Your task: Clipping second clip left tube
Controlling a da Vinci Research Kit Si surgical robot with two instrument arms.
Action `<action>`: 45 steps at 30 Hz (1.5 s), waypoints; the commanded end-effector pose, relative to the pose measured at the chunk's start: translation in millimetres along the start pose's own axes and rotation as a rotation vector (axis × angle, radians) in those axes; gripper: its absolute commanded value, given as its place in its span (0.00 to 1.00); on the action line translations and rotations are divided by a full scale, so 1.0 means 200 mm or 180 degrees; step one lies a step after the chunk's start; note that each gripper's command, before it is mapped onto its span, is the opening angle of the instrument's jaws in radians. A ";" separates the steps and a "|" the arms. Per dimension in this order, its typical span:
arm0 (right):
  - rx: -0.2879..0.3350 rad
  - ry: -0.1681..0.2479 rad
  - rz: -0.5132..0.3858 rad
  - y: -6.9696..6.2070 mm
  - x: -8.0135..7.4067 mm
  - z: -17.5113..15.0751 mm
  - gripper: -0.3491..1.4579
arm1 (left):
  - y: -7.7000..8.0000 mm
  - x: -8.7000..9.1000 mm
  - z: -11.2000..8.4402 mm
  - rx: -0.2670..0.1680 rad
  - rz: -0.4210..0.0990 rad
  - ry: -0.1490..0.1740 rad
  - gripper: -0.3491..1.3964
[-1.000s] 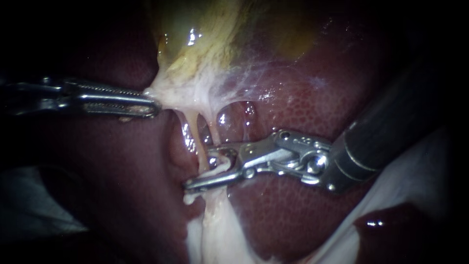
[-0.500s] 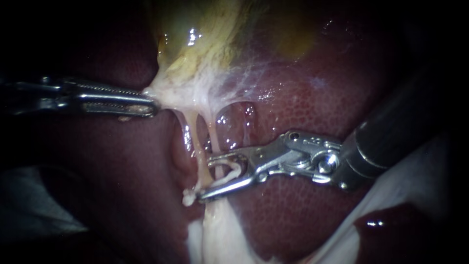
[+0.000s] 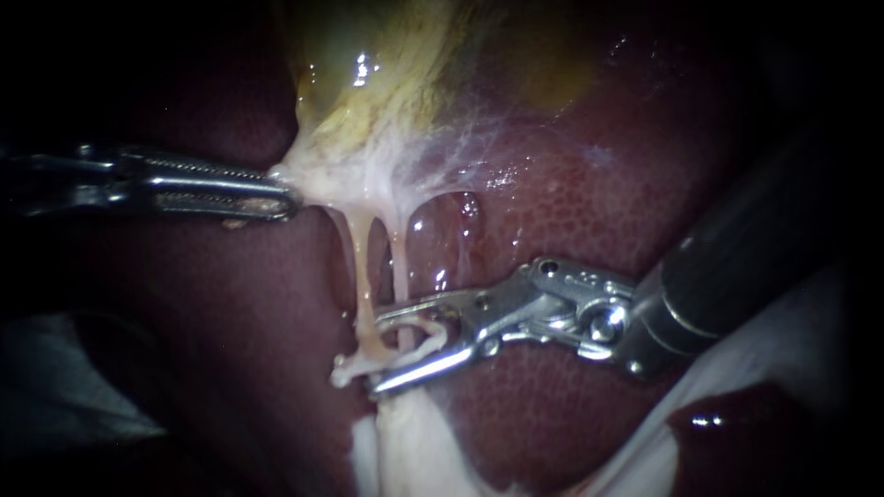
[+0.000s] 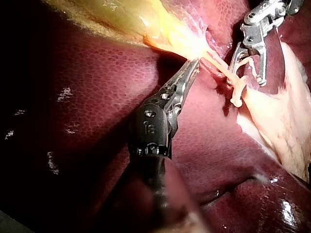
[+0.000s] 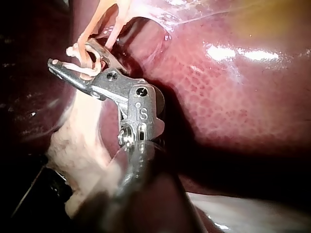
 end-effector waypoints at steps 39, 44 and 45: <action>-0.0268 0.0167 0.0001 0.003 0.003 0.022 0.43 | 0.000 0.000 0.000 0.0003 -0.0001 0.0000 0.00; -0.0196 0.0151 0.0044 0.000 0.004 0.018 0.34 | 0.000 0.000 0.000 0.0002 -0.0001 0.0000 0.00; -0.0194 0.0153 0.0048 0.000 0.004 0.017 0.32 | 0.000 0.000 0.000 0.0002 -0.0001 0.0000 0.00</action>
